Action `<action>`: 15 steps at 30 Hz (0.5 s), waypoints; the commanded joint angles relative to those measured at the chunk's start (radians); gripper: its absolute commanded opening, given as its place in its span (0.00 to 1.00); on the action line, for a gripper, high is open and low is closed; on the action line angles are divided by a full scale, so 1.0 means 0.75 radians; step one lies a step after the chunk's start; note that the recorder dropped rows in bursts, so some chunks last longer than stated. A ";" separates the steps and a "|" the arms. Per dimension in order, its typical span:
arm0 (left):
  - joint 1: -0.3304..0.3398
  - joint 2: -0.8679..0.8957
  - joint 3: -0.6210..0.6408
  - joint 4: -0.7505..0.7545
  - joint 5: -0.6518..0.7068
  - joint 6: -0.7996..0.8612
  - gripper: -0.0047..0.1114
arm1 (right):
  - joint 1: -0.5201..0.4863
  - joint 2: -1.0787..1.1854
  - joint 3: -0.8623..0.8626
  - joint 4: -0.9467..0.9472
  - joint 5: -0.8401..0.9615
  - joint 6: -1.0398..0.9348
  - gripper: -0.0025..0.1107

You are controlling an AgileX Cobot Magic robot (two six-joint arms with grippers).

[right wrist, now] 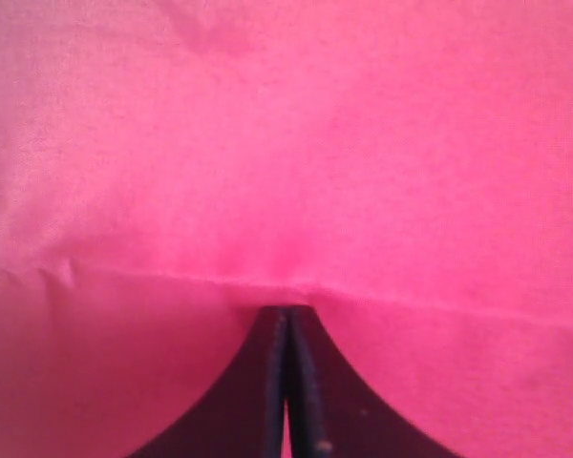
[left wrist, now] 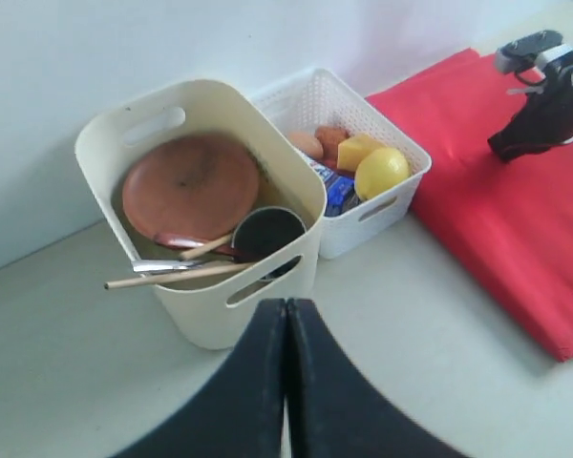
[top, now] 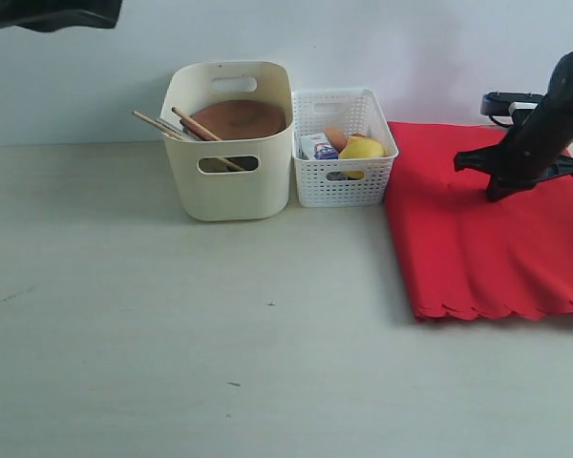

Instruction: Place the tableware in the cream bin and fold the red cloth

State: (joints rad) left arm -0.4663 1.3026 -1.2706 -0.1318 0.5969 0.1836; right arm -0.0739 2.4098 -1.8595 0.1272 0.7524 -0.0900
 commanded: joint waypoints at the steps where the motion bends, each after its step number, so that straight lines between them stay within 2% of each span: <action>1: 0.027 -0.139 0.005 -0.003 -0.022 -0.010 0.04 | 0.006 0.075 -0.080 0.008 0.039 -0.017 0.02; 8: 0.027 -0.306 0.052 0.008 -0.061 -0.010 0.04 | 0.006 0.156 -0.211 0.022 0.093 -0.017 0.02; 15: 0.027 -0.425 0.175 0.017 -0.256 -0.010 0.04 | 0.006 0.215 -0.332 0.032 0.110 -0.017 0.02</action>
State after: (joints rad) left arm -0.4490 1.0111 -1.1676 -0.1234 0.4764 0.1836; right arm -0.0739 2.5325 -2.0879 0.1479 0.8240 -0.0938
